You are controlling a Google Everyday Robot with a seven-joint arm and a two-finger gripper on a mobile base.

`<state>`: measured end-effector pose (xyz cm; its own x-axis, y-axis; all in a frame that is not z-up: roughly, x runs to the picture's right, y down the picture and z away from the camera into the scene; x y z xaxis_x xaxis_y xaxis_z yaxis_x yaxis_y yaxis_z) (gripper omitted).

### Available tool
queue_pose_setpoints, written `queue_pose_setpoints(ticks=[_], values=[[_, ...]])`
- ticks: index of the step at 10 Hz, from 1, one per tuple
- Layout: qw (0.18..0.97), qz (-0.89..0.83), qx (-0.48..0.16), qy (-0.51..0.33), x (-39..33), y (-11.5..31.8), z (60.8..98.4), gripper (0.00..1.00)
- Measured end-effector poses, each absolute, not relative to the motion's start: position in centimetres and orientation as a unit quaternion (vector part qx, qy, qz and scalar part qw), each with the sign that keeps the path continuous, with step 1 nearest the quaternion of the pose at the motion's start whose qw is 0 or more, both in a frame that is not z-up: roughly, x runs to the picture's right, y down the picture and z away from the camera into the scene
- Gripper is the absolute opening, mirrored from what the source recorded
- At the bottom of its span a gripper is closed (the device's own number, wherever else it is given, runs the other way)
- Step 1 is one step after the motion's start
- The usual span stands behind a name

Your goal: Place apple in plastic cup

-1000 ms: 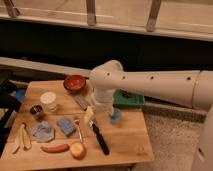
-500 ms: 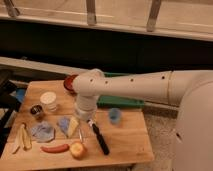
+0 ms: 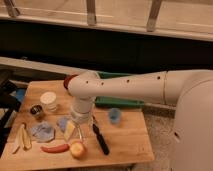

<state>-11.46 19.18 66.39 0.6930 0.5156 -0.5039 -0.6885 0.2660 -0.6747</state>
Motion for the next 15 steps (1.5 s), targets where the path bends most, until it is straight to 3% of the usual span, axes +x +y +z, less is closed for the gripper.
queue_pose_setpoints(ticks=[15], values=[[0.784,0.385,-0.485,0.045,-16.4,25.5,68.6,0.80]])
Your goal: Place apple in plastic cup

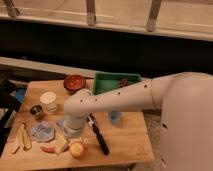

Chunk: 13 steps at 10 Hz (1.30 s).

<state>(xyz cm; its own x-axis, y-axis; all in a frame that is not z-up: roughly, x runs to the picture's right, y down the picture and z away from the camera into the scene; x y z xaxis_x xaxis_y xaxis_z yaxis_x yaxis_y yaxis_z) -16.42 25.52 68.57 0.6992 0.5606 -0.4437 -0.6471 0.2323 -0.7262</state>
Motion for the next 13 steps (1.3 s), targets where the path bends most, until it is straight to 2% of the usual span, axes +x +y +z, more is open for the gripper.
queue_pose_setpoints(ticks=[7,13], values=[[0.781,0.402,-0.474,0.058,-15.7,26.2,69.4,0.80],[0.785,0.413,-0.451,0.095,-14.7,27.0,71.7,0.80]])
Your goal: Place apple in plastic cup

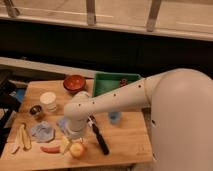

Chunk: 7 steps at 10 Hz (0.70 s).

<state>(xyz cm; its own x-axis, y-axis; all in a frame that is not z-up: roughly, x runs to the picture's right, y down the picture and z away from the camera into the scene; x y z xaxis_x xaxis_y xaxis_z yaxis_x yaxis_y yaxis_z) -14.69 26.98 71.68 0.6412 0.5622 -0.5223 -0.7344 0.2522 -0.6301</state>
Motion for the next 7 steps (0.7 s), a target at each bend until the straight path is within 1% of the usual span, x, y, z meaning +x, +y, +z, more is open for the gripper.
queue_pose_setpoints(ticks=[7], values=[[0.769,0.417,-0.471,0.111,-15.3,30.2,73.3,0.79]])
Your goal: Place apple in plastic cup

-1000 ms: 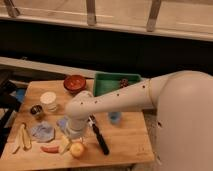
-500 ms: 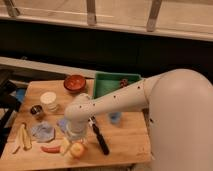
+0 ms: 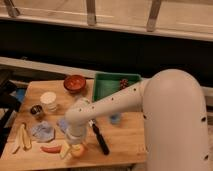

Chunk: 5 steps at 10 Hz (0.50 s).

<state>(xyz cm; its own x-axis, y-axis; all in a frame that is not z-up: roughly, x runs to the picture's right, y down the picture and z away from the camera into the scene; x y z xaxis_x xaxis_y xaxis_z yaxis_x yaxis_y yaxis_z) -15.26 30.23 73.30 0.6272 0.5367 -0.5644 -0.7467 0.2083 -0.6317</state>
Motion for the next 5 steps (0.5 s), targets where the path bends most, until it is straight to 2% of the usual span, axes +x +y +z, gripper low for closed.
queue_pose_setpoints(ticks=[1,5], values=[[0.770,0.409,-0.473,0.127,-15.30,30.73,73.58,0.72],[0.771,0.396,-0.475,0.151,-15.64,31.50,73.85,0.31]])
